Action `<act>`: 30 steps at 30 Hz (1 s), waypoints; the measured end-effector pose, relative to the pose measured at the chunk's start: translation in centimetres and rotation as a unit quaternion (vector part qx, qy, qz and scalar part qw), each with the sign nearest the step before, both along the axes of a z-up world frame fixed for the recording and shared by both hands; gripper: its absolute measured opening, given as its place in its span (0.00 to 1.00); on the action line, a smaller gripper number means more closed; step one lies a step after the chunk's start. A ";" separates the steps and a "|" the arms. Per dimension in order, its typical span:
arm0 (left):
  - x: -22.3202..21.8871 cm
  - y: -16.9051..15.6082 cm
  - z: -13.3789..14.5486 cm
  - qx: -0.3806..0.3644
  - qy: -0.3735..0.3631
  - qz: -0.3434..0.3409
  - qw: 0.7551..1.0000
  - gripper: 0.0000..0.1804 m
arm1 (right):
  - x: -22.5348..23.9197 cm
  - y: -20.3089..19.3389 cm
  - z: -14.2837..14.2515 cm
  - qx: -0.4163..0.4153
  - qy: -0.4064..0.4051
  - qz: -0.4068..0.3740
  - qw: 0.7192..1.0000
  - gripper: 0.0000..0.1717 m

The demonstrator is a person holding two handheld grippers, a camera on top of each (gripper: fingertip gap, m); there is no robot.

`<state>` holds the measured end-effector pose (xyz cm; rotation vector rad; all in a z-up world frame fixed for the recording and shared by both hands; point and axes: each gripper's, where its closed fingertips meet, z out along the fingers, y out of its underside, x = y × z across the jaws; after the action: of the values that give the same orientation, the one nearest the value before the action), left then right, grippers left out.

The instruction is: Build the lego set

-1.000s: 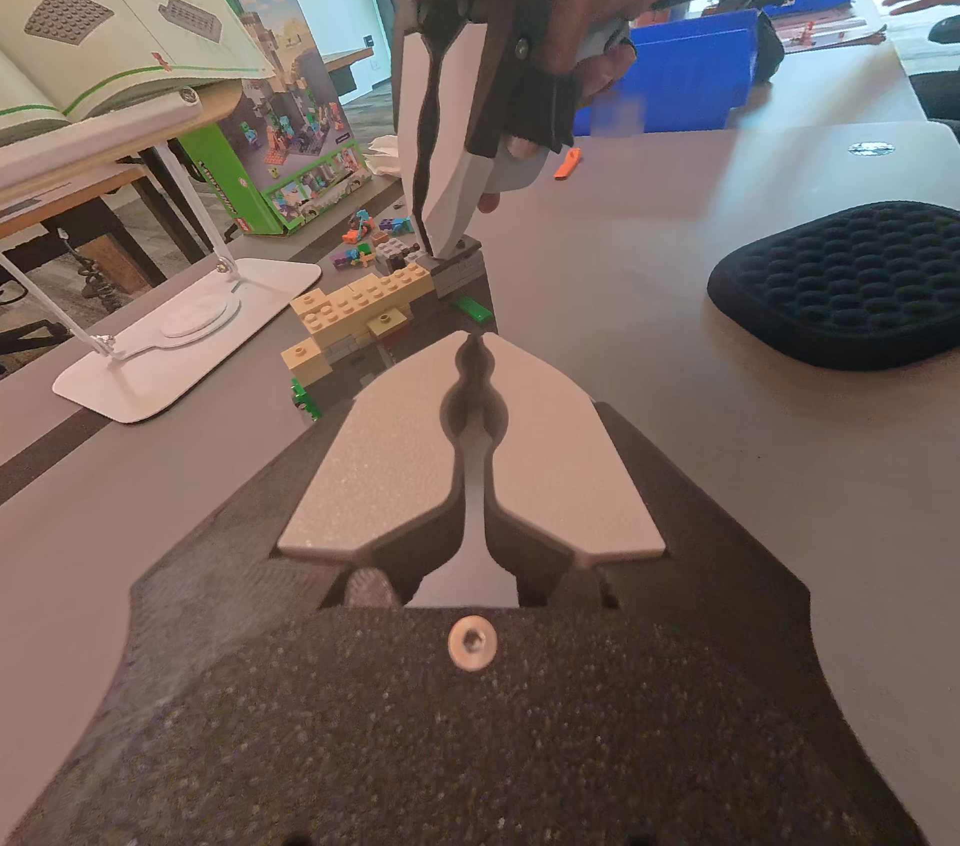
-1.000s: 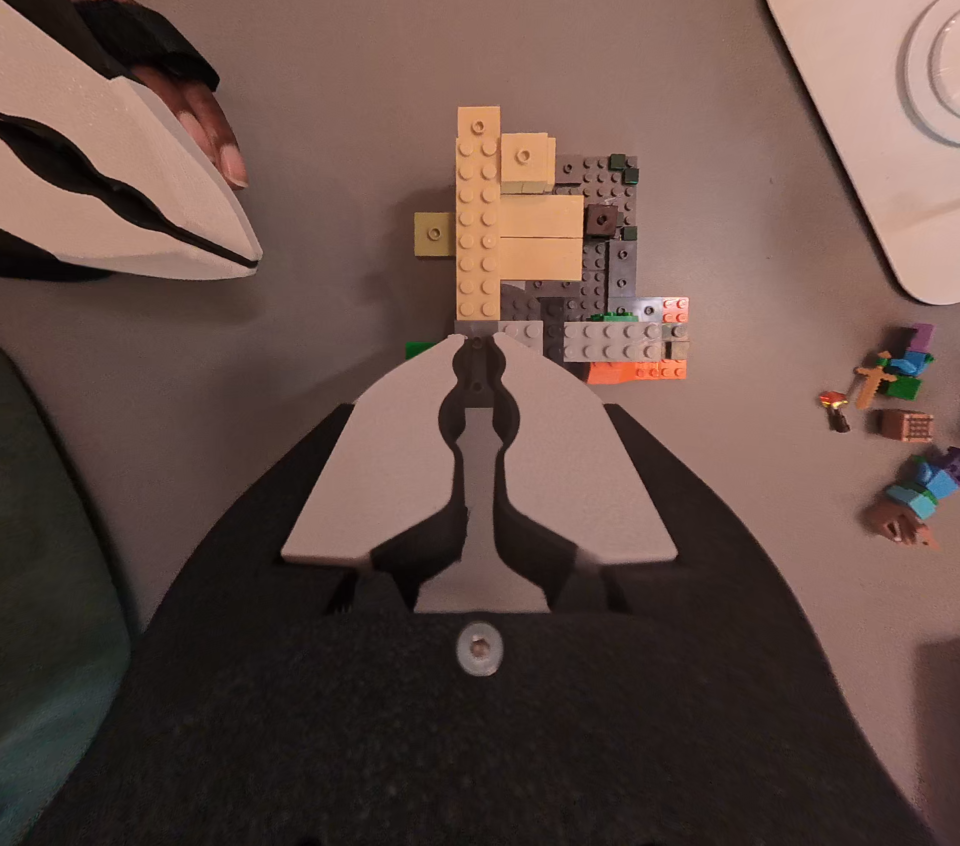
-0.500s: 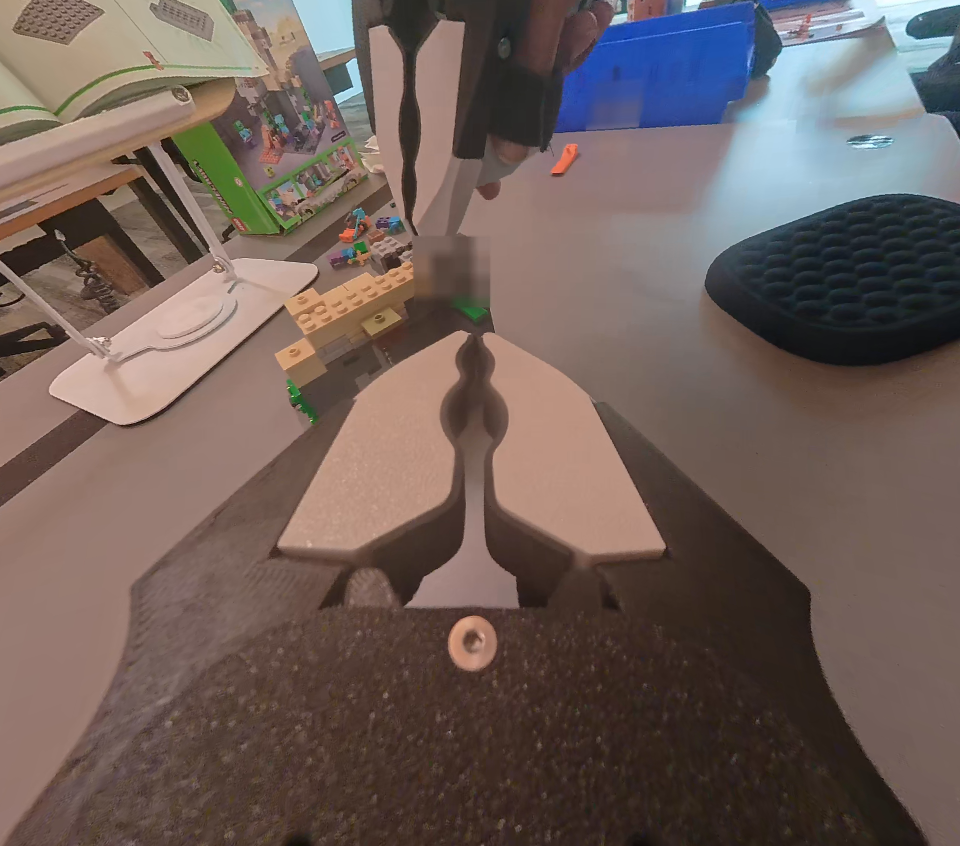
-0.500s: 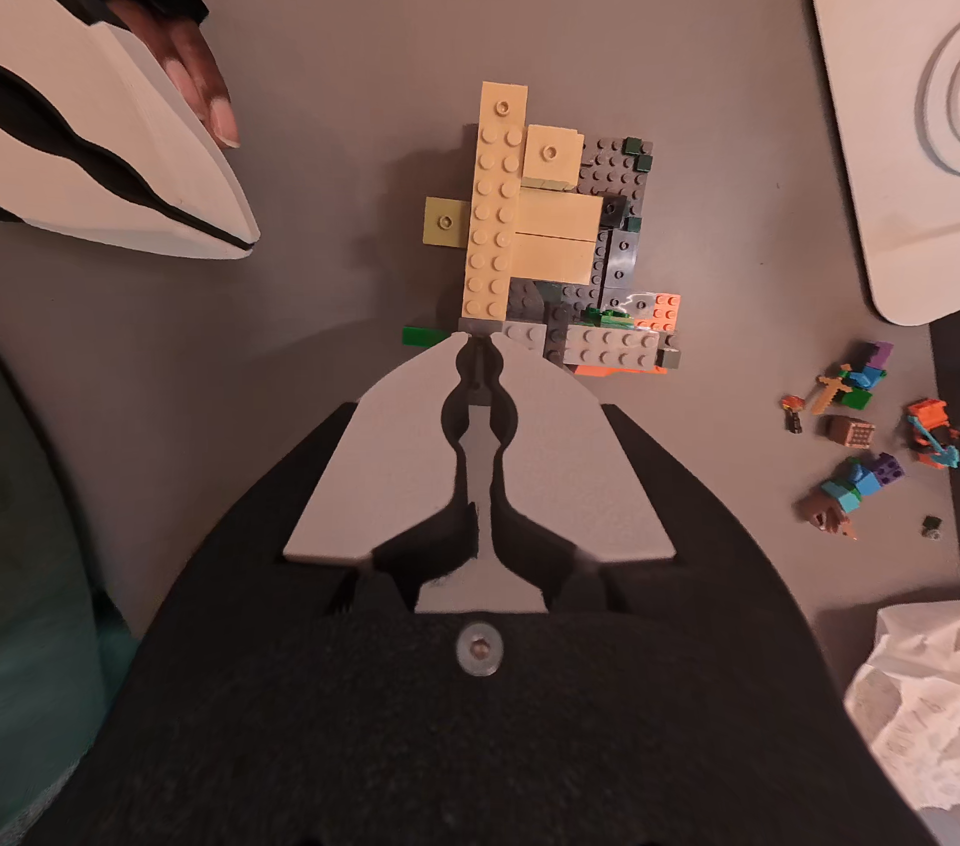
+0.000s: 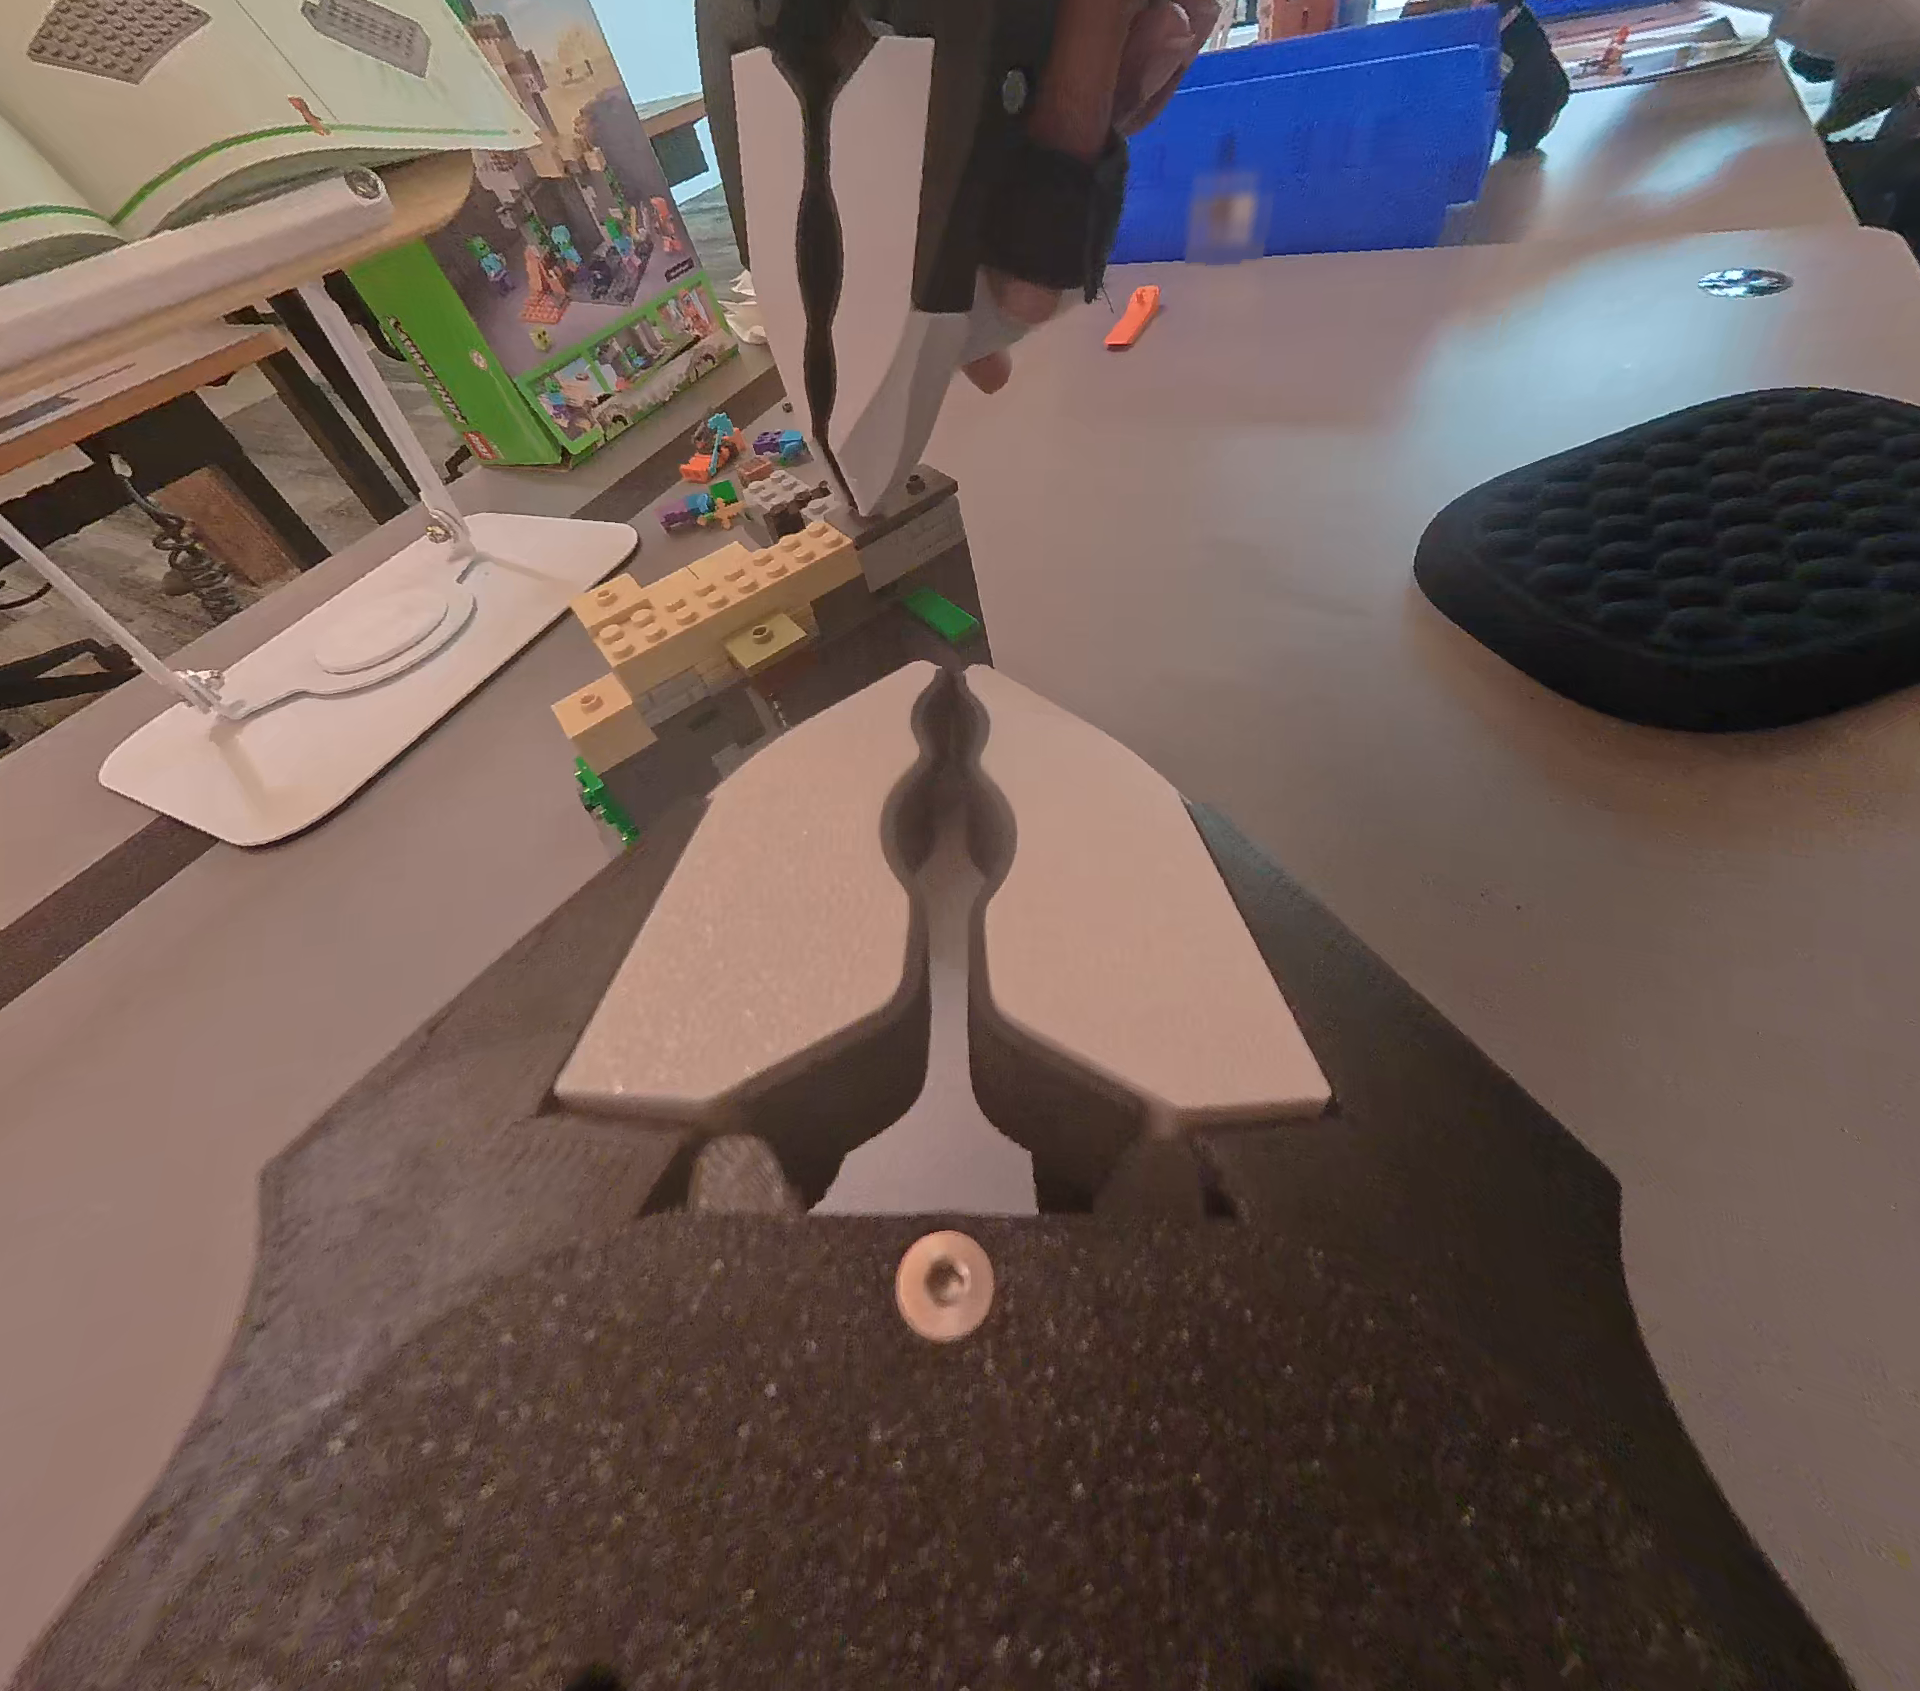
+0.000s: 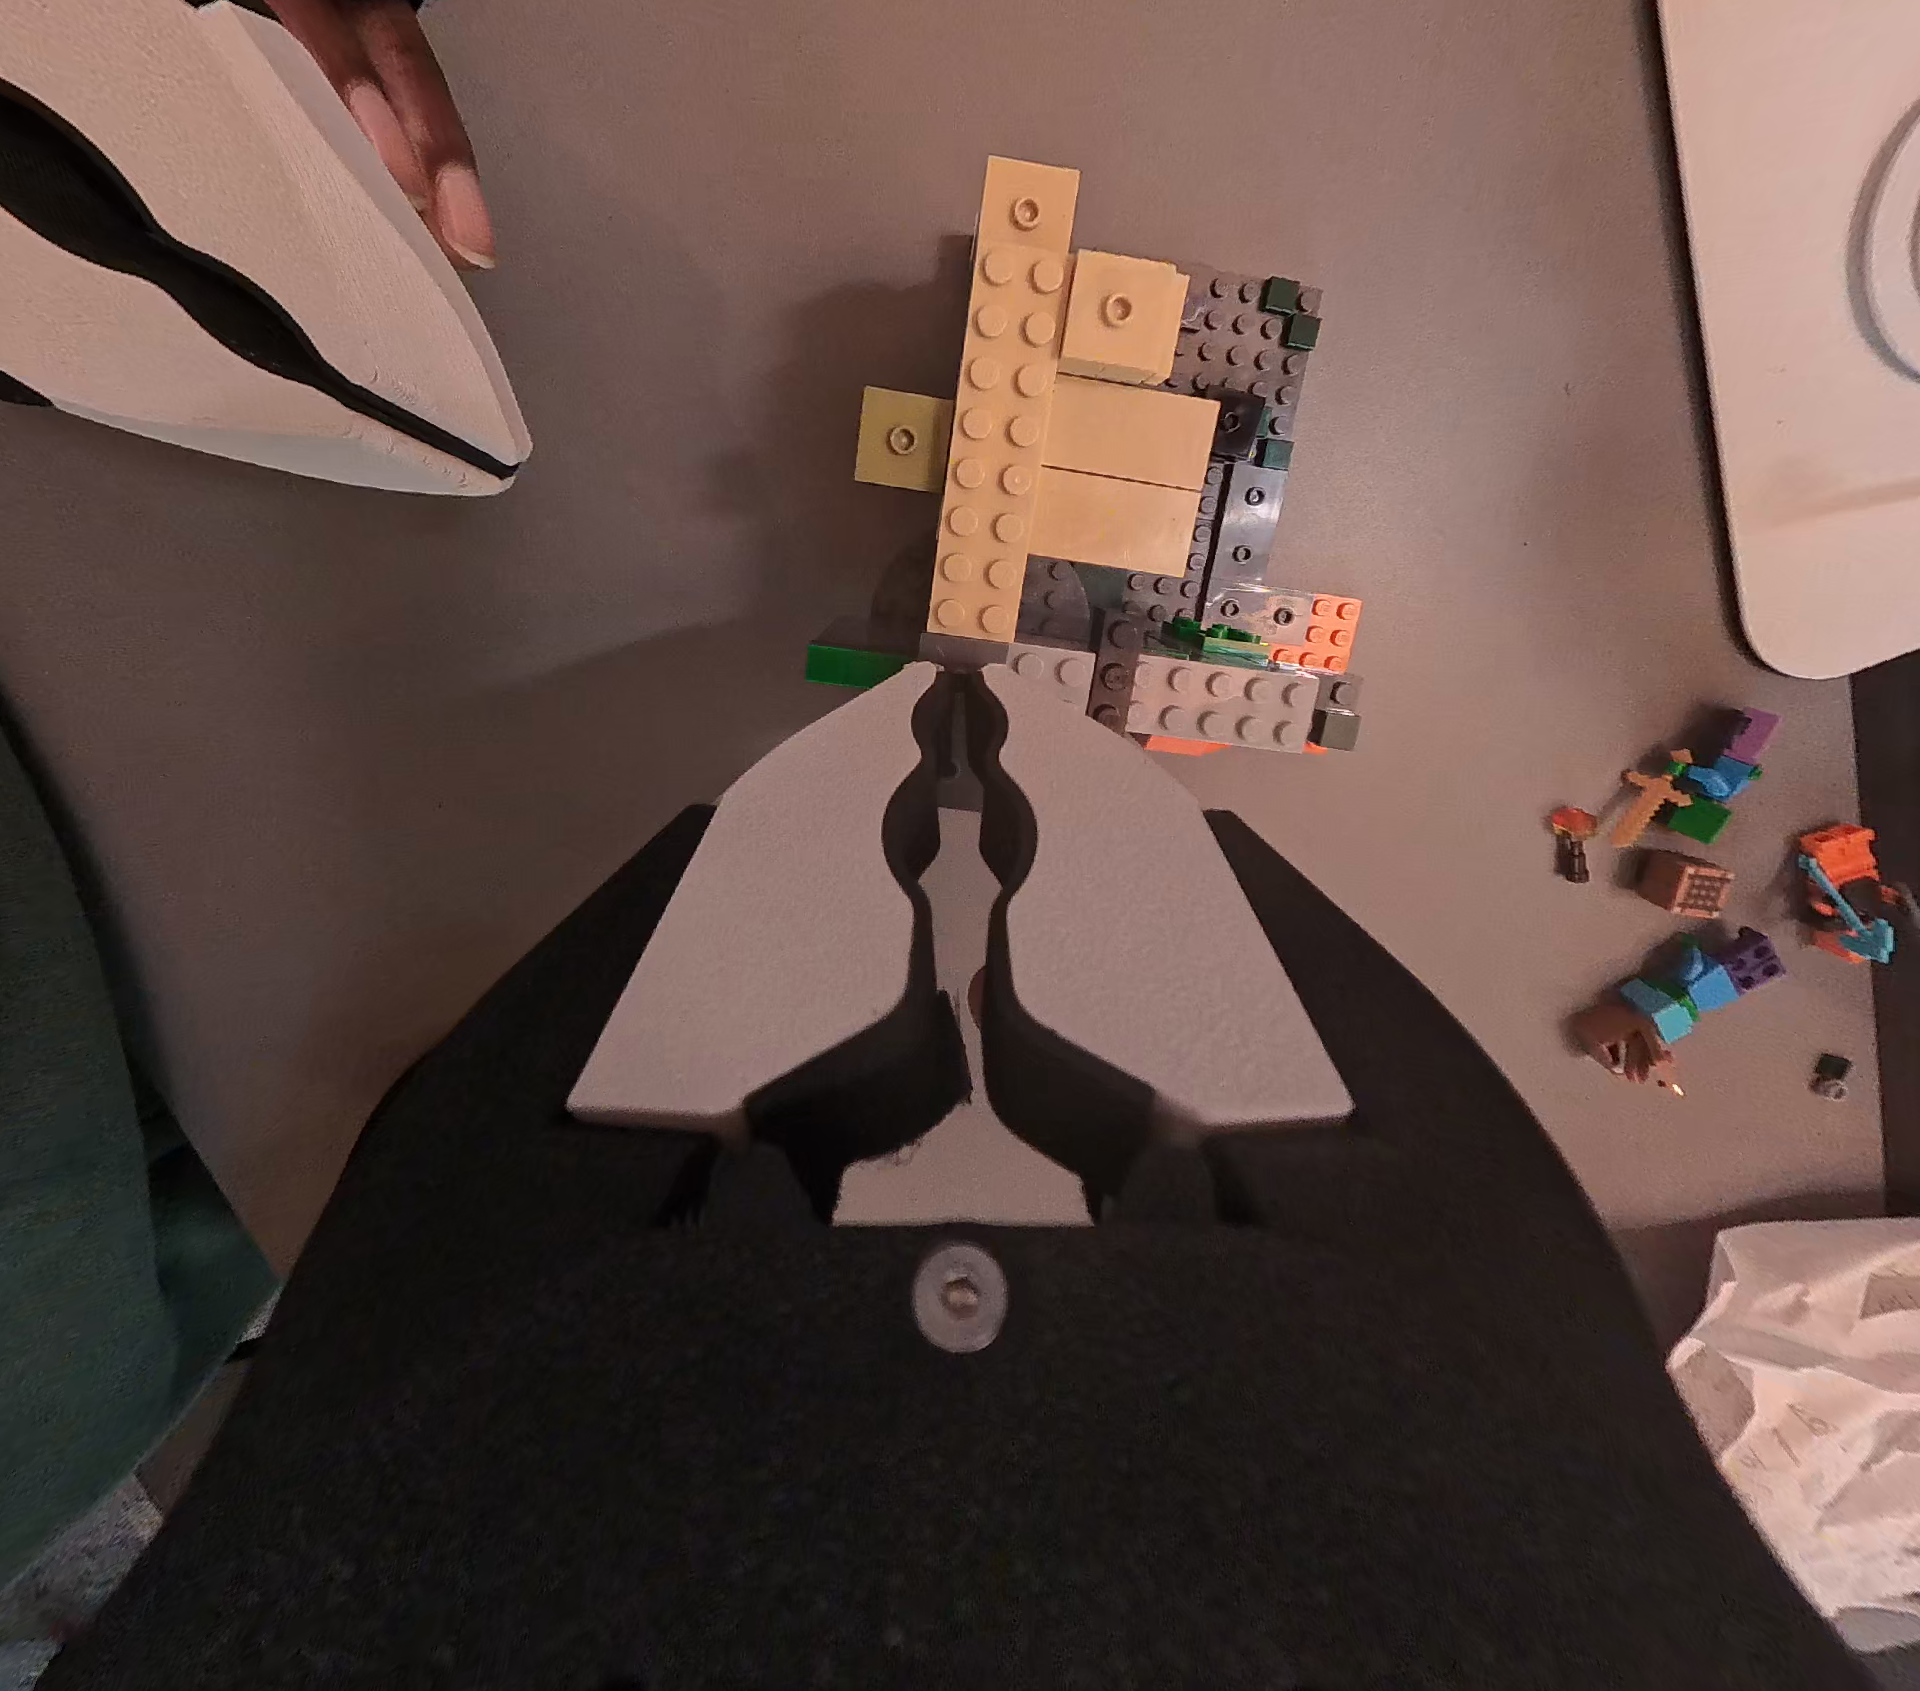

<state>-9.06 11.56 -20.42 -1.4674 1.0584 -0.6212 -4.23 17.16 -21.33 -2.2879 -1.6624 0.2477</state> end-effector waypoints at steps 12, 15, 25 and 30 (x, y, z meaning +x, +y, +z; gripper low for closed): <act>0.0 0.0 0.0 0.001 0.000 0.001 1.000 0.00 | 0.2 -0.3 0.4 -0.036 0.078 -0.035 0.996 0.11; -0.1 0.1 -0.1 0.000 0.001 0.002 1.000 0.00 | 0.5 -0.5 0.6 -0.035 0.105 -0.048 0.993 0.11; -0.3 0.5 -0.2 -0.003 0.001 0.007 1.000 0.00 | 0.5 -0.6 1.0 -0.029 0.145 -0.053 0.988 0.10; -0.4 0.5 -0.2 -0.006 -0.001 0.006 1.000 0.00 | 2.0 -0.4 0.9 -0.013 0.133 -0.083 0.988 0.18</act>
<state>-9.43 12.10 -20.67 -1.4820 1.0446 -0.6206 -2.26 16.77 -20.43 -2.2798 -1.3376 0.5142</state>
